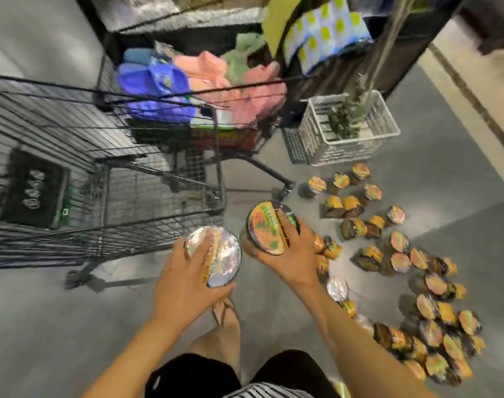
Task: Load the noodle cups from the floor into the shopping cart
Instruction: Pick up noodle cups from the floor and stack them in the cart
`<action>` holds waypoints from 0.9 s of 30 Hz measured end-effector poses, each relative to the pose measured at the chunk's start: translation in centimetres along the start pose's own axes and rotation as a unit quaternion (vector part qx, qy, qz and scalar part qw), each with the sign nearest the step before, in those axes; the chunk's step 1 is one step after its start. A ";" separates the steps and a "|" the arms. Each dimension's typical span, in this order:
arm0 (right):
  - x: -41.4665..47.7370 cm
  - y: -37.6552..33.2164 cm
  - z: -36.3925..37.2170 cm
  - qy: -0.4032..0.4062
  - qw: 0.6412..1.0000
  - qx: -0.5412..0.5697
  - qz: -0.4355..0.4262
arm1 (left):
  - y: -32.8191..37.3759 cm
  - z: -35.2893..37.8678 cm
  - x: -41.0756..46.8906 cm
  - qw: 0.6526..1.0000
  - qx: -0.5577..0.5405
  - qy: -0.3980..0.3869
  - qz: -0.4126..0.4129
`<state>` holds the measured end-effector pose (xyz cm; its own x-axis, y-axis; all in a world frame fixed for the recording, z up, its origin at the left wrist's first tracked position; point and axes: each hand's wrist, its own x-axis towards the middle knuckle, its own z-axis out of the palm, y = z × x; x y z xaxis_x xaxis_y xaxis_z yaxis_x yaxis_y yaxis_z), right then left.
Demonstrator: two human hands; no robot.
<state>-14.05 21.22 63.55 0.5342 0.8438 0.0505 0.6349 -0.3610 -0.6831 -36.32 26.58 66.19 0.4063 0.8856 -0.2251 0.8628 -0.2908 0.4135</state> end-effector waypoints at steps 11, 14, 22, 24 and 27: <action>13.3 -8.8 6.2 -0.138 0.983 0.032 -0.118 | -3.2 -8.4 7.8 0.971 -0.064 0.166 -0.160; 17.1 -10.3 8.3 -0.178 0.969 0.045 -0.163 | -4.1 -9.3 9.4 0.954 -0.057 0.190 -0.224; 26.3 -12.7 13.5 -0.334 0.909 -0.009 -0.250 | -5.1 -8.7 13.0 0.896 -0.097 0.230 -0.368; 27.5 -12.9 14.8 -0.362 0.896 -0.023 -0.257 | -4.7 -8.3 13.4 0.885 -0.092 0.251 -0.382; 28.7 -13.5 17.1 -0.402 0.867 -0.047 -0.289 | -4.4 -7.8 13.8 0.857 -0.151 0.233 -0.433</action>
<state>-16.84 57.08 61.81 -0.4264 0.8850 -0.1871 0.7305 0.2150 -0.6482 -36.84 42.93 68.17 -0.5734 0.7904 -0.2155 0.6337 0.5946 0.4948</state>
